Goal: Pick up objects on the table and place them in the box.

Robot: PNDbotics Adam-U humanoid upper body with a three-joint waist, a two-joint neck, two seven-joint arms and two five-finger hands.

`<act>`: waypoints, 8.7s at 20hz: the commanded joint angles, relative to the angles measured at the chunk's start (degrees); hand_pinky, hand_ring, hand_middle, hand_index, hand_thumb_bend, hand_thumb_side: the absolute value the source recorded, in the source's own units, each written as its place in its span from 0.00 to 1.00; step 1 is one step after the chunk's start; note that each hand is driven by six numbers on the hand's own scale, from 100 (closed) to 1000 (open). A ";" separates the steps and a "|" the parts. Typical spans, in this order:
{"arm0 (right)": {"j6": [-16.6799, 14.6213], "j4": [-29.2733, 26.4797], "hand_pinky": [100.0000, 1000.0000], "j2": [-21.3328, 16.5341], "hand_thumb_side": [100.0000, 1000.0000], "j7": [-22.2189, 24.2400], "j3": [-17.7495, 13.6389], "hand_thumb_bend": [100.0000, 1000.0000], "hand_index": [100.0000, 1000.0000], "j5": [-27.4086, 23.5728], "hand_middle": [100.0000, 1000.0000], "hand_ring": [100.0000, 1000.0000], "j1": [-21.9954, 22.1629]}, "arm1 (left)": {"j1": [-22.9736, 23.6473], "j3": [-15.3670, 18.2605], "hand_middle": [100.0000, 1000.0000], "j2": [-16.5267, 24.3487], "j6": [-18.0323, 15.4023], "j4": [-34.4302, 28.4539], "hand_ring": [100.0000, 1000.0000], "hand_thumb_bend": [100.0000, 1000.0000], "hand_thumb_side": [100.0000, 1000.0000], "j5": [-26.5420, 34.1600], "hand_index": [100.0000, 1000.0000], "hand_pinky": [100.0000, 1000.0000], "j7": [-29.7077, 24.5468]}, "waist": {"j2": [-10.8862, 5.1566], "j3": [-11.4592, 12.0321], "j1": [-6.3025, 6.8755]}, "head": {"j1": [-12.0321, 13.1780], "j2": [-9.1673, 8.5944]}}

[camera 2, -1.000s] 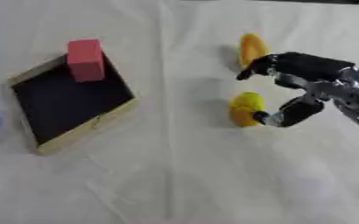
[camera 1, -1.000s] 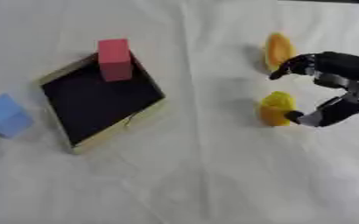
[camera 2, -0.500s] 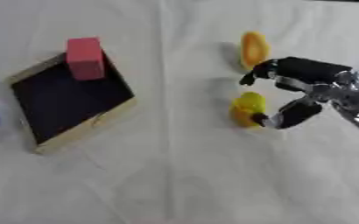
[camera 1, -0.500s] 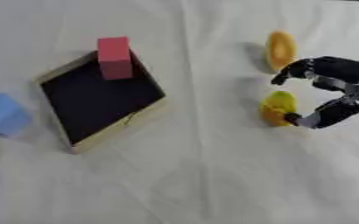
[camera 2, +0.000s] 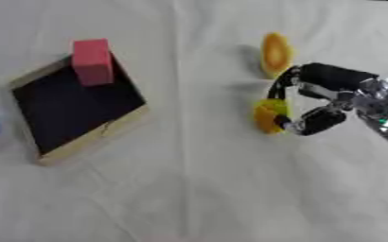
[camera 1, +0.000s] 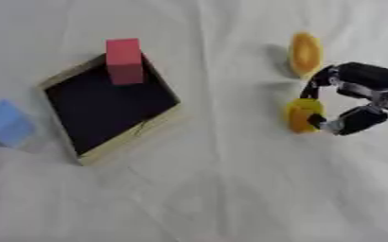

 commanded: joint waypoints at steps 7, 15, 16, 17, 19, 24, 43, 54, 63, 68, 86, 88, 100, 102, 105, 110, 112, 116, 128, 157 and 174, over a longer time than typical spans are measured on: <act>1.19 -0.23 0.84 -1.29 0.27 -2.71 -0.50 0.00 0.47 -4.79 0.32 0.71 -0.89 | -0.75 0.16 0.56 0.49 -0.18 -0.85 0.61 0.00 0.54 0.35 0.74 0.66 -0.11 | -0.28 0.03 -0.15 | -0.05 -0.06; 2.63 -6.41 0.85 -2.34 0.21 -4.75 -3.67 0.00 0.48 -8.52 0.31 0.71 -1.20 | -0.50 0.32 0.57 0.63 -0.18 -0.85 0.61 0.00 0.53 0.34 0.74 0.66 0.05 | -0.90 -0.35 -0.24 | 0.02 0.23; 3.04 -7.82 0.85 -2.65 0.20 -5.05 -4.25 0.00 0.48 -8.99 0.31 0.71 -1.52 | -0.47 0.34 0.57 0.67 -0.19 -0.85 0.61 0.00 0.53 0.33 0.74 0.66 0.08 | -1.01 -0.41 -0.26 | 0.01 0.25; 3.46 -9.20 0.85 -2.94 0.19 -5.33 -4.79 0.00 0.48 -9.40 0.31 0.71 -1.88 | -0.44 0.36 0.57 0.72 -0.20 -0.85 0.61 0.00 0.53 0.32 0.74 0.66 0.11 | -1.11 -0.47 -0.28 | 0.00 0.25; 4.11 -12.40 0.85 -3.47 0.18 -5.64 -5.78 0.00 0.48 -10.07 0.31 0.71 -2.91 | -0.40 0.37 0.57 0.85 -0.23 -0.85 0.61 0.00 0.52 0.30 0.74 0.66 0.15 | -1.31 -0.55 -0.34 | -0.02 0.21; 4.66 -18.87 0.85 -3.64 0.20 -4.06 -6.25 0.00 0.48 -11.55 0.32 0.70 -9.28 | -0.31 0.27 0.57 1.22 -0.28 -0.85 0.61 0.00 0.52 0.31 0.74 0.66 0.13 | -1.82 -0.55 -0.55 | -0.33 0.38; 5.75 -8.22 0.85 22.59 0.26 5.93 5.08 0.00 0.49 -3.07 0.33 0.68 -39.91 | -9.54 -2.00 0.58 4.66 -7.23 -0.85 0.63 0.00 0.24 1.51 0.74 0.68 -1.14 | -2.82 4.29 -0.84 | -6.67 0.15; -3.54 14.22 0.85 39.20 0.29 1.84 9.74 0.00 0.50 15.90 0.34 0.69 -41.02 | -16.52 -4.81 0.59 5.17 -9.33 -0.85 0.64 0.00 0.20 4.30 0.74 0.69 -4.46 | -1.63 7.63 -1.27 | -10.21 0.23; -7.52 20.32 0.85 41.64 0.34 0.63 11.08 0.00 0.53 21.27 0.37 0.71 -37.20 | -16.09 -4.67 0.58 4.57 -8.73 -0.85 0.63 0.00 0.22 4.92 0.74 0.68 -5.14 | -1.12 7.49 -1.47 | -9.61 0.07; -8.64 21.12 0.84 41.31 0.42 0.93 11.42 0.13 0.66 23.45 0.52 0.79 -36.30 | -15.64 -4.62 0.58 4.44 -8.47 -0.85 0.63 0.00 0.23 4.93 0.74 0.68 -5.18 | -1.11 7.06 -1.30 | -9.05 0.33; -6.06 5.19 0.88 28.01 0.17 0.57 2.68 0.25 0.82 18.81 0.69 0.89 -35.82 | -12.27 -3.72 0.58 5.07 -7.55 -0.85 0.63 0.00 0.24 4.03 0.74 0.68 -4.35 | -3.02 3.20 -0.61 | -6.06 2.28; -4.40 3.42 0.88 25.27 0.18 1.52 0.86 0.26 0.82 17.12 0.69 0.89 -34.72 | -11.70 -3.57 0.58 5.25 -7.40 -0.85 0.63 0.00 0.25 3.74 0.74 0.68 -4.06 | -3.23 2.46 -0.54 | -5.43 2.45; 4.07 5.94 0.88 8.30 0.21 -0.30 -6.11 0.26 0.85 9.27 0.72 0.91 -20.83 | -10.73 -3.30 0.58 5.17 -6.74 -0.85 0.63 0.00 0.27 2.74 0.74 0.68 -3.10 | -2.64 1.01 0.12 | -3.84 1.30; 4.23 6.00 0.89 5.54 0.19 -1.33 -7.43 0.25 0.86 7.75 0.72 0.91 -18.60 | -10.92 -3.41 0.58 4.94 -6.66 -0.85 0.63 0.00 0.28 2.80 0.74 0.68 -3.16 | -2.30 1.32 0.32 | -4.07 0.84; 4.32 6.07 0.89 2.83 0.20 -2.07 -8.75 0.25 0.86 5.22 0.73 0.92 -16.54 | -11.15 -3.54 0.58 4.70 -6.54 -0.85 0.63 0.00 0.28 2.90 0.74 0.68 -3.30 | -1.83 1.63 0.55 | -4.31 0.30; 4.46 7.12 0.89 1.54 0.24 -0.64 -9.35 0.25 0.86 3.38 0.74 0.92 -15.20 | -11.19 -3.56 0.58 4.57 -6.35 -0.85 0.63 0.00 0.29 2.97 0.74 0.67 -3.36 | -1.40 1.67 0.58 | -4.26 -0.10; 4.73 7.88 0.89 1.40 0.24 -0.19 -9.59 0.24 0.86 3.36 0.73 0.92 -14.75 | -11.16 -3.57 0.58 4.53 -6.28 -0.85 0.63 0.00 0.30 2.97 0.74 0.67 -3.37 | -1.35 1.63 0.48 | -4.15 -0.09; 4.92 9.17 0.89 1.51 0.24 0.45 -9.71 0.22 0.86 2.51 0.73 0.92 -13.94 | -11.25 -3.61 0.58 4.45 -6.14 -0.85 0.63 0.00 0.30 3.02 0.74 0.67 -3.39 | -1.24 1.59 0.29 | -3.93 -0.20; 4.08 13.14 0.89 2.98 0.25 2.15 -8.93 0.22 0.87 2.16 0.73 0.93 -14.68 | -11.78 -3.73 0.58 4.26 -6.15 -0.85 0.63 0.00 0.31 3.14 0.74 0.67 -3.55 | -0.22 2.14 0.22 | -3.81 -1.32; 2.77 20.65 0.84 6.10 0.36 0.30 -8.84 0.18 0.60 7.32 0.40 0.74 -15.35 | -12.74 -3.84 0.58 3.19 -6.03 -0.85 0.64 0.00 0.34 3.48 0.74 0.67 -3.91 | 2.47 3.01 0.07 | -3.89 -2.52; 5.26 17.46 0.79 5.75 0.41 -11.13 -7.81 0.00 0.42 9.81 0.25 0.56 -14.42 | -12.95 -3.91 0.58 3.14 -5.94 -0.85 0.64 0.00 0.33 3.97 0.74 0.67 -4.29 | 1.51 2.70 -0.01 | -4.36 -1.94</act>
